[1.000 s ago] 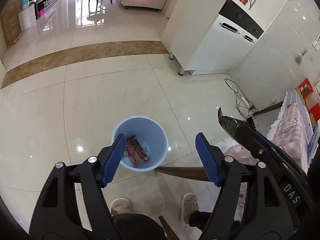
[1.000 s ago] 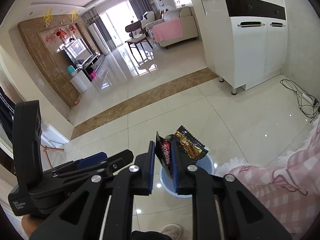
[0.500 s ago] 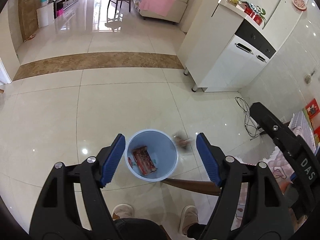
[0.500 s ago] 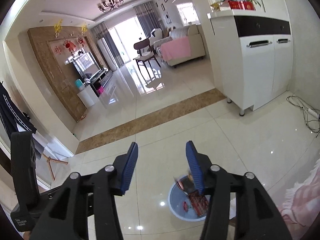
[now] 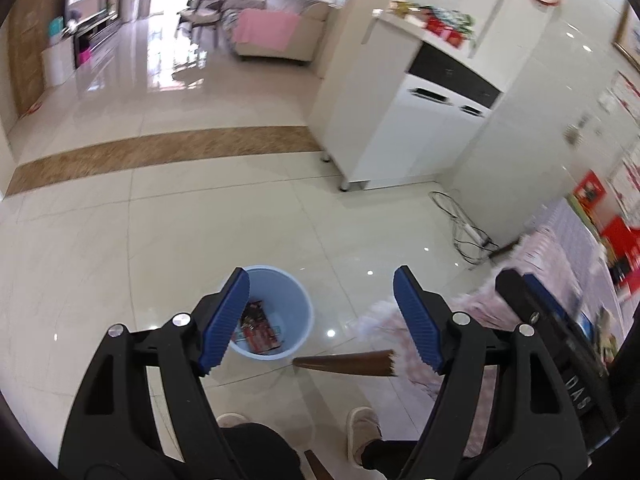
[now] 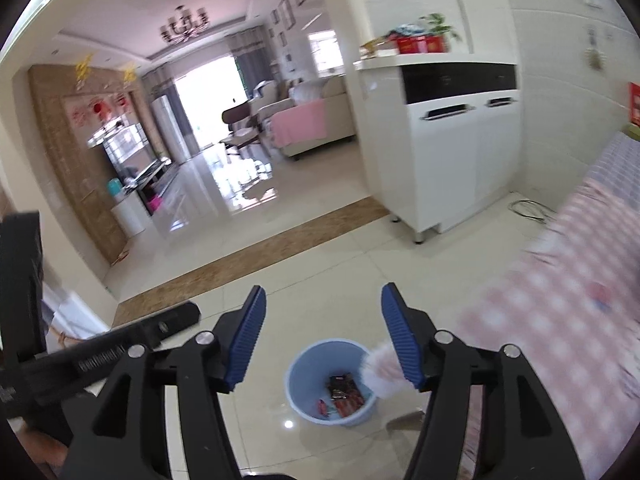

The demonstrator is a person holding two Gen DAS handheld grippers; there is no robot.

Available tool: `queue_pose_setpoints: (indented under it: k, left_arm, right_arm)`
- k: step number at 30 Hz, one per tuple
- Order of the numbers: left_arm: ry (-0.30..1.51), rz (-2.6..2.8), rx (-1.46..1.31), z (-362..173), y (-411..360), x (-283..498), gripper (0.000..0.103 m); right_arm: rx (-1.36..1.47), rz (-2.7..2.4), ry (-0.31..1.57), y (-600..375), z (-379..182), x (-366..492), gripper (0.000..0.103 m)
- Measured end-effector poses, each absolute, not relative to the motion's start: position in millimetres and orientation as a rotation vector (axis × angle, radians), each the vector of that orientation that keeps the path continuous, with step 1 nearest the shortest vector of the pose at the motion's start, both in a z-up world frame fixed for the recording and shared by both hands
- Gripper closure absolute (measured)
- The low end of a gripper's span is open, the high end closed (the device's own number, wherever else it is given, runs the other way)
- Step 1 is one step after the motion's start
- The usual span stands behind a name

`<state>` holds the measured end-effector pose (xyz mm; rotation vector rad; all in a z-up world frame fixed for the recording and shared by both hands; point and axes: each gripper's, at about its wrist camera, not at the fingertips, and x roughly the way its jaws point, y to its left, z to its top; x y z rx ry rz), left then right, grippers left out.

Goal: Collect trash
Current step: 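Move both open tools back over the table toward the remaining trash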

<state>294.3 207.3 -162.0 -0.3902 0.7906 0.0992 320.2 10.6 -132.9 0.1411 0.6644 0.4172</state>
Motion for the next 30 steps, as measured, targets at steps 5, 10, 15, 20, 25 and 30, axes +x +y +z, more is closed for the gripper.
queue_pose_setpoints:
  k: [5,10,15,20,25,30]
  left_arm:
    - [0.775,-0.023,-0.33,-142.3,146.5,282.7,0.028]
    - [0.789,-0.166,-0.255,-134.9,81.2,272.7,0.028]
    - [0.828,-0.328,-0.189,-135.1,6.2,265.3,0.028]
    - [0.888,-0.463,-0.138,-145.0,-64.4,262.1,0.028]
    - [0.919,-0.524,-0.065,-155.6,-118.5,259.2,0.028]
    - [0.941,-0.541,-0.008,-165.0,-151.9,262.5,0.028]
  right_arm:
    - [0.164,0.31,0.636,-56.5,-117.1,277.9,0.043]
    - [0.162,0.164,0.617,-124.4,-107.3,236.6,0.043]
    - [0.185,0.017,0.62,-195.0,-108.7,196.9,0.041]
    - [0.235,-0.105,0.647,-253.1,-122.3,167.0,0.04]
    - [0.277,-0.185,0.682,-289.4,-132.7,154.5,0.034]
    - [0.315,-0.212,0.698,-311.8,-139.6,154.9,0.029]
